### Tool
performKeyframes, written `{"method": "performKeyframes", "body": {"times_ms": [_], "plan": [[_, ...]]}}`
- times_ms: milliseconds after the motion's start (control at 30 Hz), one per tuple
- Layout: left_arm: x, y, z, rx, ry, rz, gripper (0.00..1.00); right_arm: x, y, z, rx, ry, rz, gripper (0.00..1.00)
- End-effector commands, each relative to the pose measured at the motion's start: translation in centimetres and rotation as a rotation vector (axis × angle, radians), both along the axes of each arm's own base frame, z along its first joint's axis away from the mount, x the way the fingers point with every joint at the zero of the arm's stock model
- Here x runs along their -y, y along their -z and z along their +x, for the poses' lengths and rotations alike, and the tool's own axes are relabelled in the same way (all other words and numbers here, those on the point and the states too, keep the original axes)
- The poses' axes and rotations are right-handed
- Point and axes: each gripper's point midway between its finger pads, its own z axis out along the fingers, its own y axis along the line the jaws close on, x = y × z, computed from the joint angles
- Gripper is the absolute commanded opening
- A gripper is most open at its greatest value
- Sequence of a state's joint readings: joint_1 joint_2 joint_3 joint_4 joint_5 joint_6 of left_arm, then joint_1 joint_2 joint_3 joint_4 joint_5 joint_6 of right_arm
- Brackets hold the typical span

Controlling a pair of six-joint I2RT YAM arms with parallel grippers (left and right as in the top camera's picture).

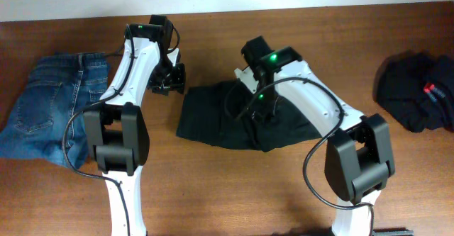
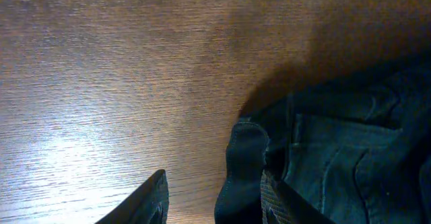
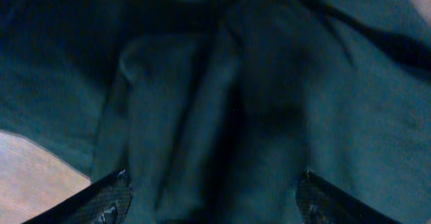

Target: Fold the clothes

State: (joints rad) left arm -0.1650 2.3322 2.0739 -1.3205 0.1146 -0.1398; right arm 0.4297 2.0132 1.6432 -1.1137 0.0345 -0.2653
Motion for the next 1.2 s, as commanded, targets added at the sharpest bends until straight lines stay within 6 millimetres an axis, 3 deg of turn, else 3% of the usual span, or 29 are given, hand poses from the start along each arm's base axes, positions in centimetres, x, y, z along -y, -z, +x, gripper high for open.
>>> {"method": "performKeyframes", "body": {"times_ms": [0, 267, 367, 500, 633, 767, 833, 933, 1033, 1167], "plan": [[0.3, -1.5, 0.5, 0.036, -0.001, -0.019, 0.44, 0.0, 1.3, -0.6, -0.007, 0.021, -0.033, 0.84], [0.3, -1.5, 0.5, 0.037, -0.001, -0.019, 0.44, 0.0, 4.1, -2.1, -0.037, 0.008, -0.041, 0.80], [0.3, -1.5, 0.5, 0.037, -0.001, -0.019, 0.44, 0.0, 4.5, -1.9, -0.023, 0.038, -0.040, 0.54], [0.3, -1.5, 0.5, 0.036, -0.001, -0.019, 0.44, 0.7, 3.9, -0.6, 0.041, 0.124, -0.076, 0.04], [0.3, -1.5, 0.5, 0.036, -0.001, -0.019, 0.44, 2.4, 0.6, 1.9, 0.189, 0.236, -0.161, 0.04], [0.3, -1.5, 0.5, 0.037, -0.001, -0.019, 0.44, 4.2, -5.5, 4.7, 0.374, 0.329, -0.194, 0.04], [0.3, -1.5, 0.5, 0.036, -0.001, -0.019, 0.44, 5.6, -9.0, 6.0, 0.458, 0.379, -0.187, 0.04], [0.3, -1.5, 0.5, 0.036, -0.001, -0.019, 0.44, 8.3, -12.5, 7.2, 0.522, 0.459, -0.162, 0.05], [0.3, -1.5, 0.5, 0.036, -0.001, -0.019, 0.44, 12.1, -13.8, 7.6, 0.527, 0.545, -0.170, 0.06], [0.3, -1.5, 0.5, 0.036, -0.001, -0.019, 0.44, 17.3, -13.0, 7.3, 0.479, 0.642, -0.202, 0.07]]}}
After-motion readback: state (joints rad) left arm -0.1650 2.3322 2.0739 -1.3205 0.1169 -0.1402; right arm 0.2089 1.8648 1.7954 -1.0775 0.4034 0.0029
